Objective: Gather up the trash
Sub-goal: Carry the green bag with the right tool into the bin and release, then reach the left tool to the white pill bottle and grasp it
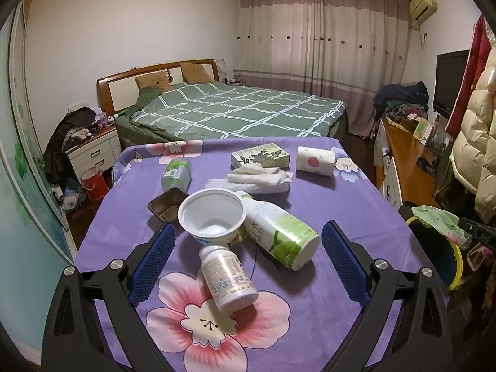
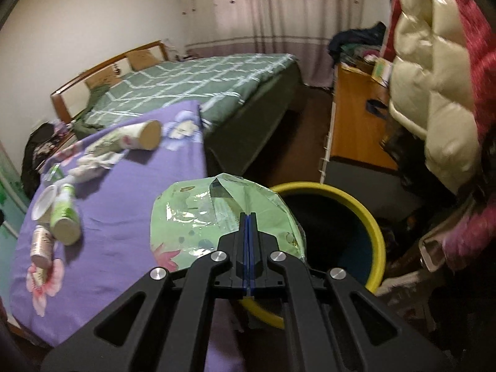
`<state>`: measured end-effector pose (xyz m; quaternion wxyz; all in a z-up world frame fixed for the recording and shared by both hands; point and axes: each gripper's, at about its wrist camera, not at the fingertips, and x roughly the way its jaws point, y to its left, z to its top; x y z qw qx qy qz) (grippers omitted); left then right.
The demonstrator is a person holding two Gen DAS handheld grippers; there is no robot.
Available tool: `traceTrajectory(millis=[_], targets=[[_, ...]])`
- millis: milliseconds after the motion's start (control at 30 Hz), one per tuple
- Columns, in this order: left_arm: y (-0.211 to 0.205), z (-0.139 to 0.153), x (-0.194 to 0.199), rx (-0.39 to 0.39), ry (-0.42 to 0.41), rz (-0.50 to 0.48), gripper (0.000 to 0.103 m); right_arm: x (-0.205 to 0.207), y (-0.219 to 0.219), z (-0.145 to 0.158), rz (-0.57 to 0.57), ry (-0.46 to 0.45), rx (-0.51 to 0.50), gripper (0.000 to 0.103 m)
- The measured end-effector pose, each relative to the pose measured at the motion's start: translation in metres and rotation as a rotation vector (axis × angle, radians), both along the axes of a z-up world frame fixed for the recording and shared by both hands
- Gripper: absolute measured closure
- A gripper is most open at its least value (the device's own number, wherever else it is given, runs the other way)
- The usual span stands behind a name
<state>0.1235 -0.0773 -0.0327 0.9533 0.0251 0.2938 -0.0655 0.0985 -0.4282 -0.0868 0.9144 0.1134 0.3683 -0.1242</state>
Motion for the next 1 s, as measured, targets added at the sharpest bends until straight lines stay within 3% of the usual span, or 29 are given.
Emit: traceTrajectory(millis=[267,700,1000], targets=[[-0.008,-0.008,0.003,0.014,0.026,-0.006,0.009,0.004,-0.026,-0.027,-0.055,0.052,0.035,0.101],[0.016,-0.019,0.008,0.019,0.060,0.057,0.009,0.001,-0.022,-0.028,-0.038,0.031,0.065,0.092],[0.021,-0.045,0.016,0.014,0.142,0.083,0.009,0.008,-0.010,-0.033,-0.007,0.038,0.079,0.090]])
